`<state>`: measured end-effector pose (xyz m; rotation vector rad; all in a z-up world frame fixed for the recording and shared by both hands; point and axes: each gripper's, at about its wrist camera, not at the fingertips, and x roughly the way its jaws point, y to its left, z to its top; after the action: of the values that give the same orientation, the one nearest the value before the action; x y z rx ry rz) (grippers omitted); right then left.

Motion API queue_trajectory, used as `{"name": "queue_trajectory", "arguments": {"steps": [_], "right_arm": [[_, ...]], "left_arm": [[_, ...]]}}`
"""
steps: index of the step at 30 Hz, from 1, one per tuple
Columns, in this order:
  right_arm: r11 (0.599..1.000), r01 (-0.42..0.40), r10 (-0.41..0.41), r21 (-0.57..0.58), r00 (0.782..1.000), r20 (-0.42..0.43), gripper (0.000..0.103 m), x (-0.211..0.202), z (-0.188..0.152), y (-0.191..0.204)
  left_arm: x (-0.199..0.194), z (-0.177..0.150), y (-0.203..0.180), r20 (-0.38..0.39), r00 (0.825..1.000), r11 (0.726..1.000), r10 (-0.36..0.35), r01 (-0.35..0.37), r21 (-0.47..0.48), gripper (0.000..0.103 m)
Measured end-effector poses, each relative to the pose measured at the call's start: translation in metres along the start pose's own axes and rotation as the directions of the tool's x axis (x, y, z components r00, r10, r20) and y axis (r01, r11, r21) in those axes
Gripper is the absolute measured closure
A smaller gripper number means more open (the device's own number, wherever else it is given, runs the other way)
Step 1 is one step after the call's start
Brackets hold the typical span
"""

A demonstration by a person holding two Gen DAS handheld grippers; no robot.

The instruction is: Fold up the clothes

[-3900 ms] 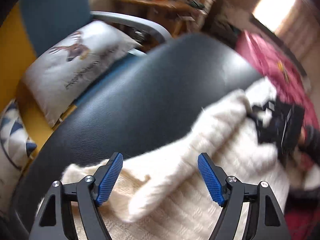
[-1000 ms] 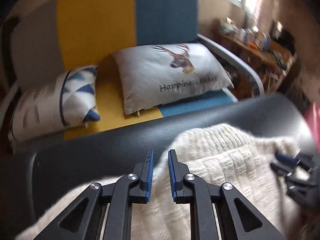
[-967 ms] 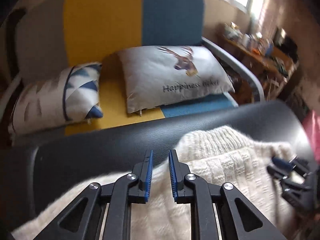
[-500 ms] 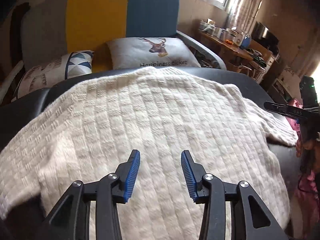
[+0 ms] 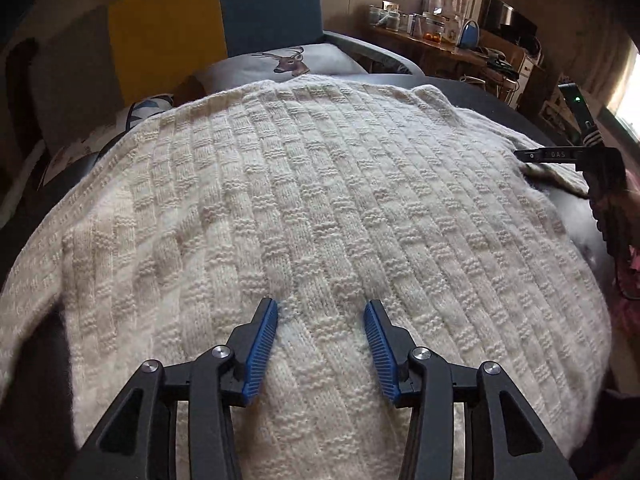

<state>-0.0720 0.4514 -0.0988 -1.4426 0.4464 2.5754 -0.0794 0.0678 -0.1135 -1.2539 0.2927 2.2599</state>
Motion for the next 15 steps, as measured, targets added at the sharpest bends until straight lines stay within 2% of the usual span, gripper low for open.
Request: {"name": "queue_trajectory", "arguments": {"steps": [3, 5, 7, 9, 11, 13, 15], "right_arm": [[0.976, -0.14, 0.128, 0.165, 0.988, 0.084, 0.077, -0.037, -0.02, -0.038], [0.93, -0.216, 0.176, 0.296, 0.972, 0.155, 0.077, -0.064, -0.041, -0.075], [0.851, -0.269, 0.184, 0.452, 0.957, 0.223, 0.077, -0.09, -0.073, -0.124], [0.756, -0.257, 0.129, 0.603, 0.96, 0.247, 0.077, -0.11, -0.106, -0.172], [0.641, -0.229, 0.064, 0.733, 0.967, 0.247, 0.073, -0.125, -0.137, -0.216], [0.542, -0.227, 0.023, 0.809, 0.967, 0.255, 0.073, -0.131, -0.158, -0.249], [0.507, -0.237, -0.004, 0.829, 0.961, 0.277, 0.073, -0.131, -0.161, -0.268]], "left_arm": [[-0.003, 0.021, -0.006, -0.007, 0.999, 0.999, -0.031, 0.031, -0.033, 0.055], [-0.006, 0.04, -0.016, 0.032, 0.997, 0.997, -0.066, 0.067, -0.023, 0.052], [-0.004, 0.058, -0.031, 0.054, 0.994, 0.995, -0.097, 0.096, 0.005, 0.047], [0.004, 0.074, -0.047, 0.057, 0.991, 0.992, -0.123, 0.122, 0.034, 0.046], [0.017, 0.089, -0.066, 0.051, 0.989, 0.988, -0.141, 0.137, 0.069, 0.046], [0.03, 0.104, -0.086, 0.045, 0.987, 0.983, -0.153, 0.148, 0.107, 0.046], [0.044, 0.117, -0.105, 0.033, 0.988, 0.979, -0.154, 0.148, 0.142, 0.046]]}}
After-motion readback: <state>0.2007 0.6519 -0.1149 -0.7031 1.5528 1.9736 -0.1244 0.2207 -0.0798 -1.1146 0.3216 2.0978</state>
